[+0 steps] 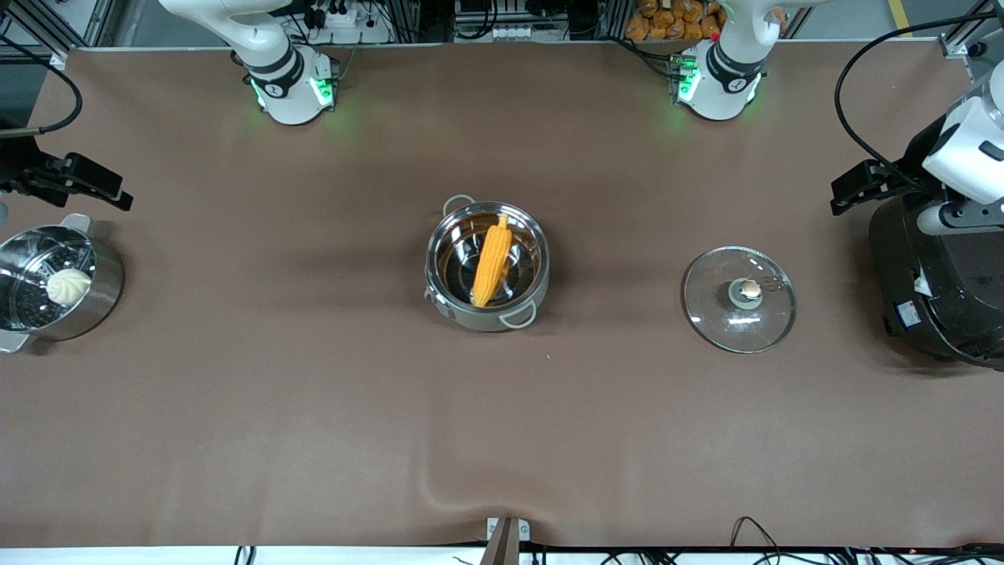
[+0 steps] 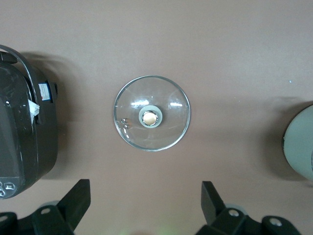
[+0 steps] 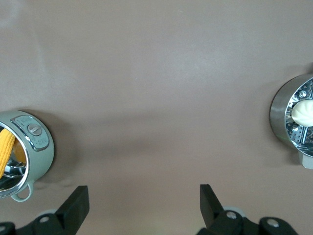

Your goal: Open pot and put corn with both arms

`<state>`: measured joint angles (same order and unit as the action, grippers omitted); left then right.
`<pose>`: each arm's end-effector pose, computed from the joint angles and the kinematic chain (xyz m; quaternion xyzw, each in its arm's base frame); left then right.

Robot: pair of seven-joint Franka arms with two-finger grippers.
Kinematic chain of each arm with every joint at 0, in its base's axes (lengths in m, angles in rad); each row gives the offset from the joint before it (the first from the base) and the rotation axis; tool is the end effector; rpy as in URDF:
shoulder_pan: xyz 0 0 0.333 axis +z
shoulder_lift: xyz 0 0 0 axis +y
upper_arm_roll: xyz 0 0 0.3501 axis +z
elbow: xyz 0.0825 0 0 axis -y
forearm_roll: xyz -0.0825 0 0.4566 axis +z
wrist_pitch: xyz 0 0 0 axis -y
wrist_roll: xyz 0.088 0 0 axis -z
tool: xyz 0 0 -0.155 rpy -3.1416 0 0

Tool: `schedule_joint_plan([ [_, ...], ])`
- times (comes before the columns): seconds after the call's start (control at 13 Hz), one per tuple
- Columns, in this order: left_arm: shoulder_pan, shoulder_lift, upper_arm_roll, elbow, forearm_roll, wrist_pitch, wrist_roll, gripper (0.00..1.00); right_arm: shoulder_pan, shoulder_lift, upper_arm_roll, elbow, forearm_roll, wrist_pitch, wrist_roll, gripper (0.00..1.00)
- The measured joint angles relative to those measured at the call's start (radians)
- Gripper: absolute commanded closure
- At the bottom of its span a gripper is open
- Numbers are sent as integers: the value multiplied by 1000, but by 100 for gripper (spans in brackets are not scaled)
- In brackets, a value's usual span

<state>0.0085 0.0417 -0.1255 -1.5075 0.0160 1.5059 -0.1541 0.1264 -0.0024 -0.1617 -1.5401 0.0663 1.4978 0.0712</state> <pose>0.6290 -0.0698 0.6132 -0.9996 -0.0189 0.0206 0.0082 0.6170 -0.0112 0.6228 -0.9979 0.0514 0.0205 0.0329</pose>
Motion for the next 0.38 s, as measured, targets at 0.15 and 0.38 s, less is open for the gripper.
schedule_joint_plan([
  [0.15, 0, 0, 0, 0, 0, 0, 0, 0, 0, 0, -1, 0, -3, -5, 0, 0],
  [0.38, -2, -1, -1, 0, 0, 0, 0, 0, 0, 0, -1, 0, -8, -29, 0, 0],
])
